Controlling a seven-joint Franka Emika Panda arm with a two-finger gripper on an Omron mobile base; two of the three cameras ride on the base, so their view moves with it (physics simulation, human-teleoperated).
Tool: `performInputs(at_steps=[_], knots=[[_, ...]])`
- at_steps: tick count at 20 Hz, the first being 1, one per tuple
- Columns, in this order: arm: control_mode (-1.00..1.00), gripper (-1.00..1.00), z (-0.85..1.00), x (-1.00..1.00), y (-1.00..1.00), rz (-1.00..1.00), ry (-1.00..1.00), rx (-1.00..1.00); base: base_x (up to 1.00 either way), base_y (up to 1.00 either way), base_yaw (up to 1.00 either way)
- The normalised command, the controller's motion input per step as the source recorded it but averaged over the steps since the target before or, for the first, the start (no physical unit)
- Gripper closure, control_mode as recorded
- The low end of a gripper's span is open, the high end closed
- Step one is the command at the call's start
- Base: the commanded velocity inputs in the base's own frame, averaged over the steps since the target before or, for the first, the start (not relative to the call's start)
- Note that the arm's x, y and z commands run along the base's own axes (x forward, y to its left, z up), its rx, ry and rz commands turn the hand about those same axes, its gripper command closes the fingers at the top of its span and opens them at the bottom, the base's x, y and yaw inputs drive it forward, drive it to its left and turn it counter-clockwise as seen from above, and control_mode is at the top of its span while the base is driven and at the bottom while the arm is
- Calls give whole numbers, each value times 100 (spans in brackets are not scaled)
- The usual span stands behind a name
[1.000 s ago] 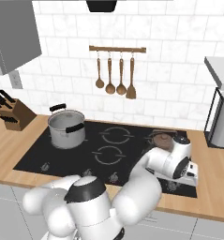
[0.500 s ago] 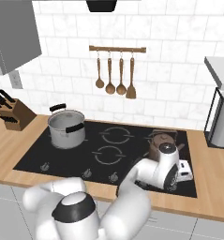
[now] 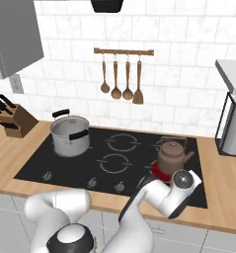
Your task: Pick the kettle from the counter and place it on a stove burner. Then turn the burner on.
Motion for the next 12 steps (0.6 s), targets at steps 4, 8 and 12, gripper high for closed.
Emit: performInputs(at_steps=[4,8,12], knots=[[-100,100,16,0,5,34,-7,-12,0,0,0],[-100,100,0,0,0,0,0,0,0,0,0],[-100,100,20,0,0,0,0,0,0,0,0]])
